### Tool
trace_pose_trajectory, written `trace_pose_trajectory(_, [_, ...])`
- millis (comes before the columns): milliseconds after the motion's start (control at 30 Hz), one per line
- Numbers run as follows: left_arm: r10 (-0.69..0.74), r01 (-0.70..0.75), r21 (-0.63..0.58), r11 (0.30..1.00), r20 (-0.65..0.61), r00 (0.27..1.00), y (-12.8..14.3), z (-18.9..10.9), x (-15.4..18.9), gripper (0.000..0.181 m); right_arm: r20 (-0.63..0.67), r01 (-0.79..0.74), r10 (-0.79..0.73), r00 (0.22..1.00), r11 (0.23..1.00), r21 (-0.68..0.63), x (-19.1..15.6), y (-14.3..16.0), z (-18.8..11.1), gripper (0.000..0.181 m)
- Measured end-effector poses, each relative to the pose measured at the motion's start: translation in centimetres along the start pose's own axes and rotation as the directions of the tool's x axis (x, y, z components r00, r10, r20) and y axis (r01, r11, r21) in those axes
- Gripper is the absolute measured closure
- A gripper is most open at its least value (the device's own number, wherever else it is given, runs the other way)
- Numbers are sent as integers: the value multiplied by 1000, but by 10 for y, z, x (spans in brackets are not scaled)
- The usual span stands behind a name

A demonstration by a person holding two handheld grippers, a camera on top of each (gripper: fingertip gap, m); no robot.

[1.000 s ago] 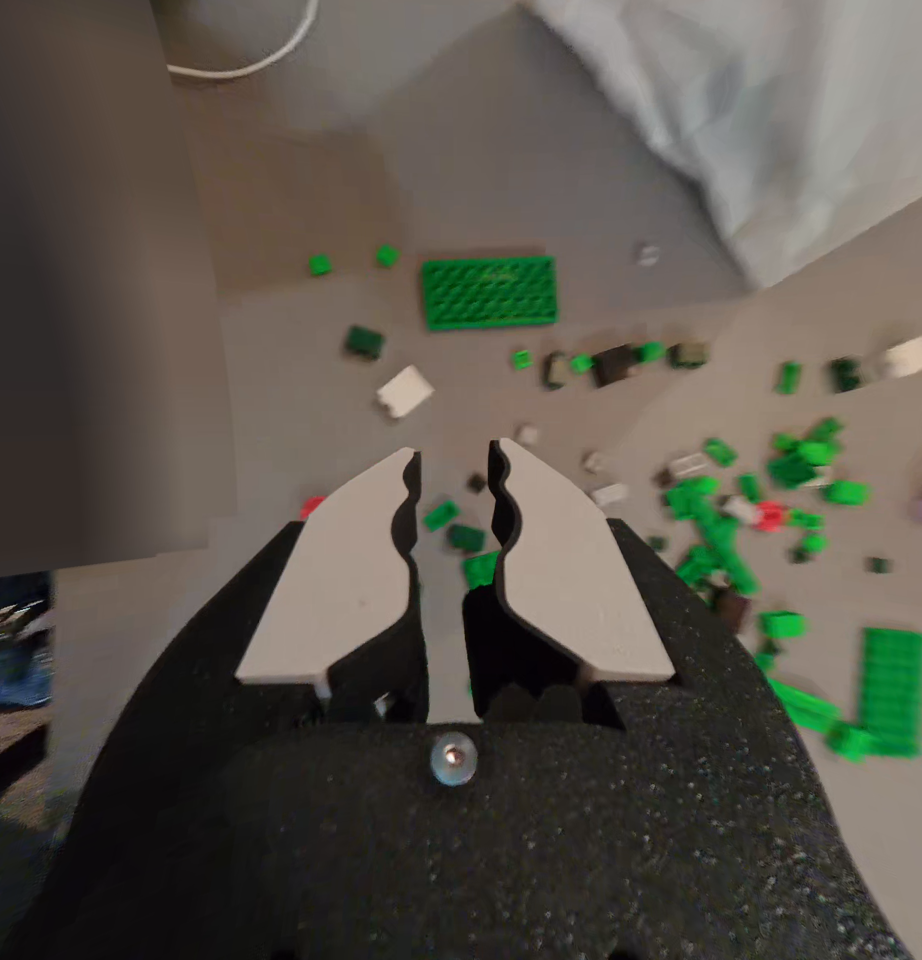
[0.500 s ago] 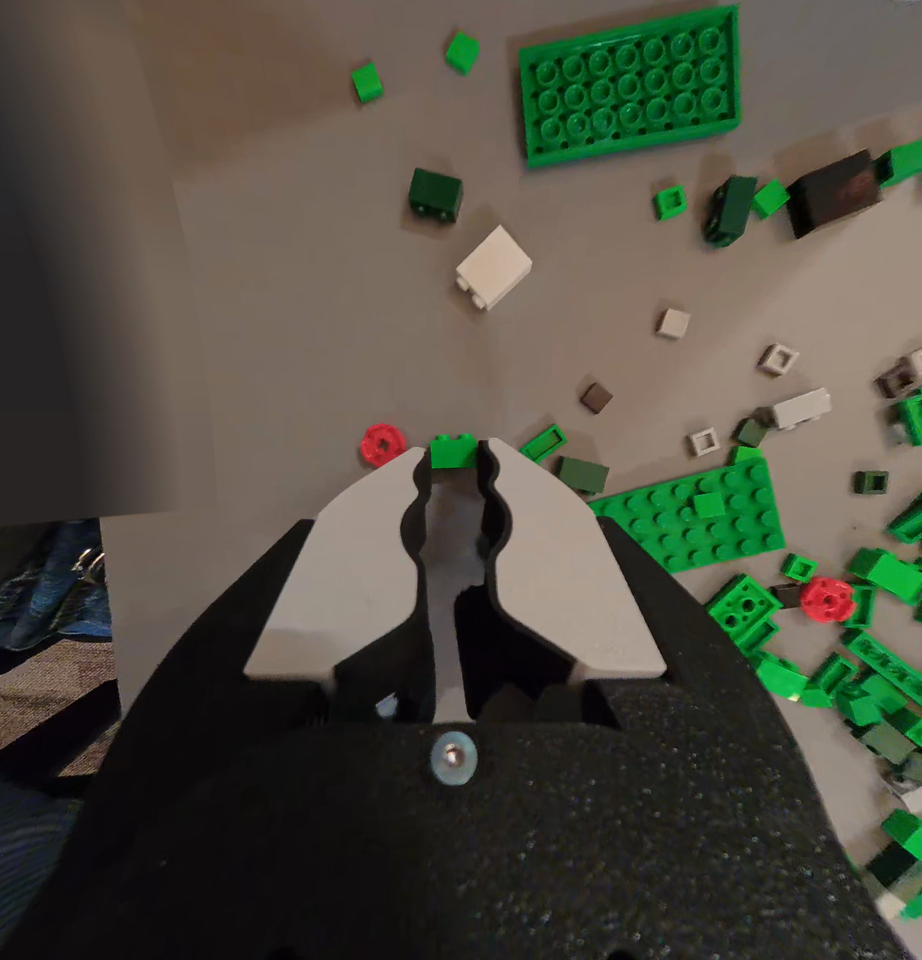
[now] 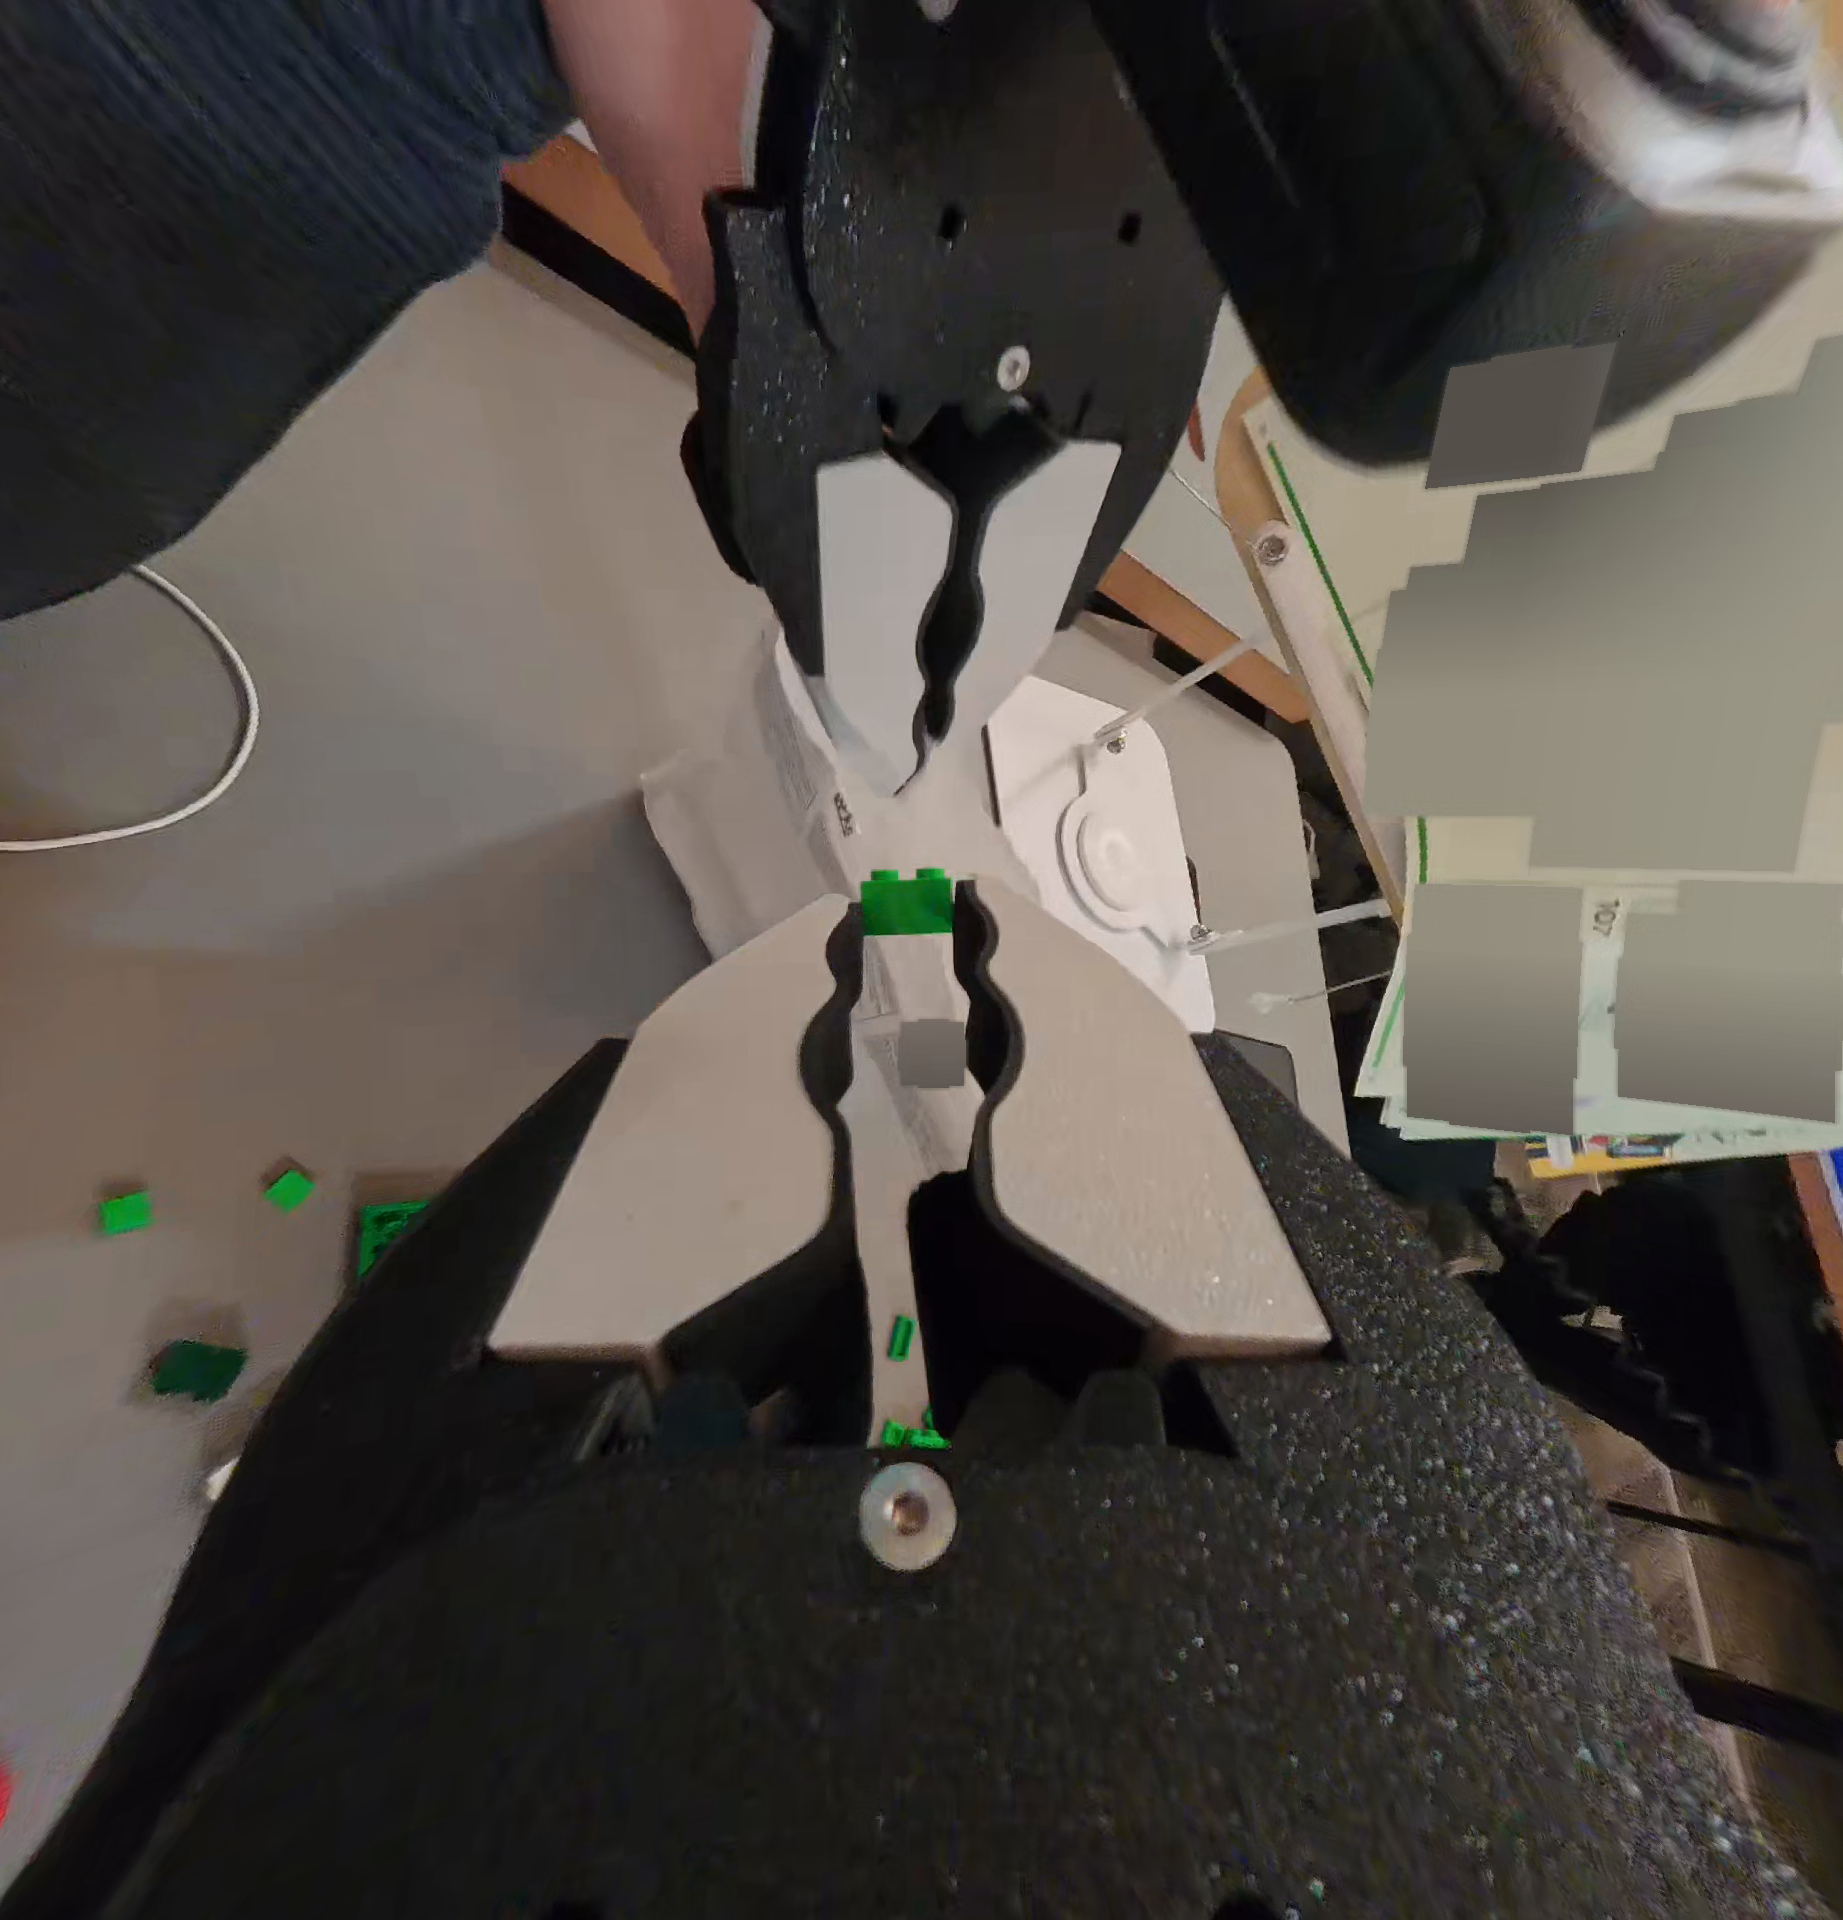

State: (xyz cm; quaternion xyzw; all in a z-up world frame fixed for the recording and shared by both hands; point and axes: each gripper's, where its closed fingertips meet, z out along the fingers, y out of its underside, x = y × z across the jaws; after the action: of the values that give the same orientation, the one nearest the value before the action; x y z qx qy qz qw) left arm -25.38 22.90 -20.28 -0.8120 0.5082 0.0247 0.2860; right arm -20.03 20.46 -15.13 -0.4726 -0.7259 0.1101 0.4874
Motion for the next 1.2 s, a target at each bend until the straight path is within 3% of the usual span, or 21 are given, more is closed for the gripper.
trace_pose_trajectory(400, [19,-19,-3,1000,-2,1000,-4,0,3,181,34,-19,17,999,999,37,2,6,14,165])
trace_pose_trajectory(733, [16,-17,12,1000,3,1000,-6,-1,2,181,77,13,-8,997,998,-60,-7,21,25,165])
trace_pose_trajectory(1067, [11,-11,4,1000,-2,1000,-4,-1,3,181,28,3,0,1000,994,-110,1,30,25,164])
trace_pose_trajectory(1200, [6,-6,-3,1000,-3,1000,-3,0,2,181,36,-26,28,999,998,-54,1,21,22,164])
